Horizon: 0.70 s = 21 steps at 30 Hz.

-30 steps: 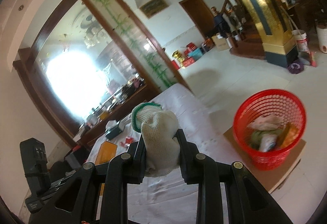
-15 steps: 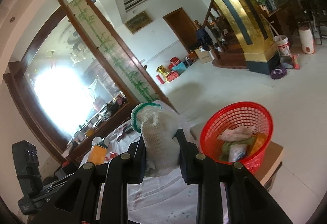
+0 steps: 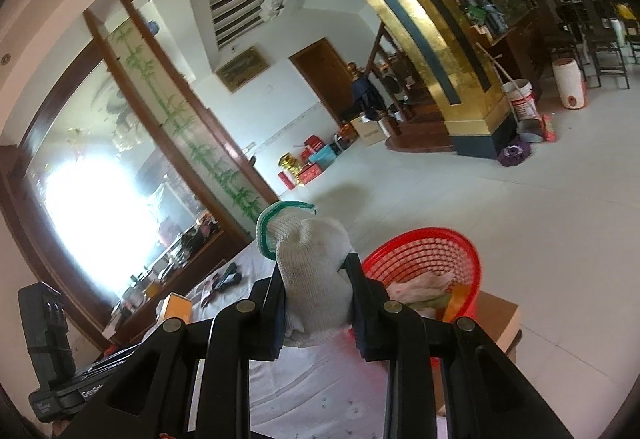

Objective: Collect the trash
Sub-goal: 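Carry the orange box and white glove over the red wastebasket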

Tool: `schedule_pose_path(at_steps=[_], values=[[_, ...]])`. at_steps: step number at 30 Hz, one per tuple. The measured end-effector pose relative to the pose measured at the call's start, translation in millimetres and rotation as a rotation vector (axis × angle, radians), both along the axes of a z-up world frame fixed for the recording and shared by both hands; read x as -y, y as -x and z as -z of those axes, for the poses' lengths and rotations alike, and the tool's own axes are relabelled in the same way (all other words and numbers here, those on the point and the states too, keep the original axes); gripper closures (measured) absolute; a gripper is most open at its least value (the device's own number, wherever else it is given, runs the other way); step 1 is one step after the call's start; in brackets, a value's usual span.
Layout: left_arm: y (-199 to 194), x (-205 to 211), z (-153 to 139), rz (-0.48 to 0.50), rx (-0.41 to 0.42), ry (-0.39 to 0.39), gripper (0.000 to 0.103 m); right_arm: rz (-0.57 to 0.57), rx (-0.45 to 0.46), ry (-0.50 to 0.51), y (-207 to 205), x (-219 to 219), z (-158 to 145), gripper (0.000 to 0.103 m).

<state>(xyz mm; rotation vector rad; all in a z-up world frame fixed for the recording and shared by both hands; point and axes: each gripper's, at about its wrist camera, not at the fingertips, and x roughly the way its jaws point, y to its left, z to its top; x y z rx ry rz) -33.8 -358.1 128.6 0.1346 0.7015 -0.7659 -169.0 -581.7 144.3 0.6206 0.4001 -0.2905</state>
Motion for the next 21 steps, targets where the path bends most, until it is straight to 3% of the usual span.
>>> schedule_pose_path(at_steps=[13, 21], values=[[-12, 56, 13, 0.079, -0.043, -0.014, 0.057, 0.023, -0.026, -0.027, -7, 28, 12, 0.075], [-29, 90, 35, 0.127, -0.115, -0.022, 0.057, 0.035, -0.049, -0.058, -17, 45, 24, 0.074]])
